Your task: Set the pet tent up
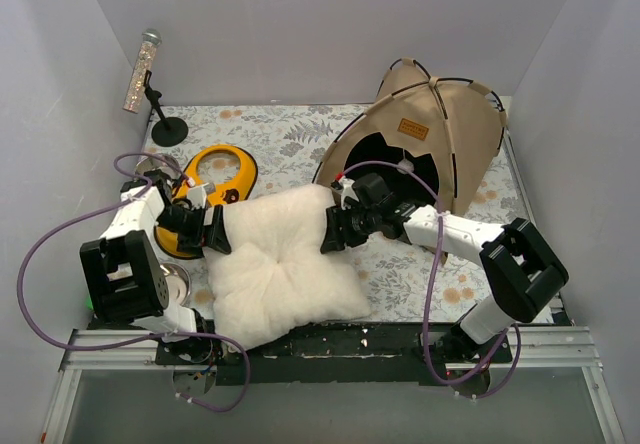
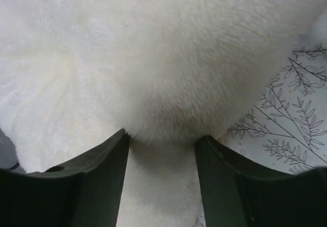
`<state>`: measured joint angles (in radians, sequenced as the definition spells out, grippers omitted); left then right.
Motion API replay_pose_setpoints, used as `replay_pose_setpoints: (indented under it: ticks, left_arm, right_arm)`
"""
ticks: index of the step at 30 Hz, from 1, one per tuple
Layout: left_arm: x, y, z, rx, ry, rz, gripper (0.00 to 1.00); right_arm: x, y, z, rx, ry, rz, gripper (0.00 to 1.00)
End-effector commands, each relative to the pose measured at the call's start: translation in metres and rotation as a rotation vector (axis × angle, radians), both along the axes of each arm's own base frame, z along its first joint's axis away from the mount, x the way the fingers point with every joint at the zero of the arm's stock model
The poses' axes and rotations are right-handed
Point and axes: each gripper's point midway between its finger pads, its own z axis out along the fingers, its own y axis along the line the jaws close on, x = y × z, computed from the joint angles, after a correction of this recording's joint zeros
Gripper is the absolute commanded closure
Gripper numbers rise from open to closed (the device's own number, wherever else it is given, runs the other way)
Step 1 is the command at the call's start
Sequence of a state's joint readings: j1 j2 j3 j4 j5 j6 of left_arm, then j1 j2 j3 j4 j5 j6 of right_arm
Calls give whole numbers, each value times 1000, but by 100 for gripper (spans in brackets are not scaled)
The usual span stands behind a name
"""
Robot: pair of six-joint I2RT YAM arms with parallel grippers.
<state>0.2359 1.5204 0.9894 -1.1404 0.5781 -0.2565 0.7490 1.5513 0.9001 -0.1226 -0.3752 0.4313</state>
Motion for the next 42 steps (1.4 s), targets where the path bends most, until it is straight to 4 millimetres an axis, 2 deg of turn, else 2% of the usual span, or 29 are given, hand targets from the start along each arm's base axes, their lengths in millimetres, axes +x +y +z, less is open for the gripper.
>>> replay_pose_setpoints:
  ticks: [1, 2, 4, 6, 8, 11, 15, 17, 18, 20, 23, 25, 27, 28, 33, 36, 40, 42]
  left_arm:
    - [27, -7, 33, -37, -210, -35, 26]
    - [33, -11, 43, -68, -238, -35, 35]
    - [43, -22, 68, -143, -299, -23, 62]
    - [50, -33, 91, -205, -355, -23, 84]
    - [58, -46, 112, -239, -417, -37, 98]
    - [63, -78, 142, -274, -492, -89, 100]
    - [63, -147, 186, -388, -585, -196, 100]
    - [65, -182, 198, -422, -607, -244, 100]
    - [59, -207, 203, -432, -622, -299, 100]
    - [58, -245, 205, -444, -629, -360, 100]
    - [53, -296, 199, -457, -619, -436, 100]
    - [53, -323, 189, -461, -579, -470, 100]
    - [62, -341, 179, -451, -533, -455, 100]
    - [68, -349, 166, -440, -496, -447, 100]
    - [105, -356, 128, -298, -494, -328, 100]
    - [132, -345, 101, -157, -507, -251, 100]
    - [147, -333, 75, -82, -451, -197, 100]
    - [149, -331, 70, -64, -453, -194, 100]
  right_arm:
    - [0, 23, 28, 101, -76, 63, 51]
    - [-1, 26, 36, 118, -90, 76, 62]
    - [-4, 28, 54, 148, -118, 97, 95]
    - [-5, 26, 70, 154, -153, 97, 99]
    - [-6, 20, 86, 159, -200, 91, 99]
    - [-8, 3, 105, 154, -271, 56, 99]
    - [-6, -19, 131, 139, -362, -21, 99]
    - [-2, -31, 137, 113, -400, -77, 99]
    - [-3, -34, 141, 109, -413, -70, 99]
    - [-4, -37, 145, 103, -431, -67, 99]
    - [16, -53, 141, 19, -494, -159, 99]
    - [32, -74, 134, -48, -514, -232, 99]
    - [39, -90, 134, -73, -515, -287, 99]
    - [41, -97, 131, -95, -518, -302, 99]
    - [69, -123, 125, -140, -567, -376, 99]
    - [75, -114, 120, -127, -530, -358, 99]
    - [85, -99, 122, -90, -527, -346, 99]
    - [102, -108, 123, -149, -556, -413, 99]
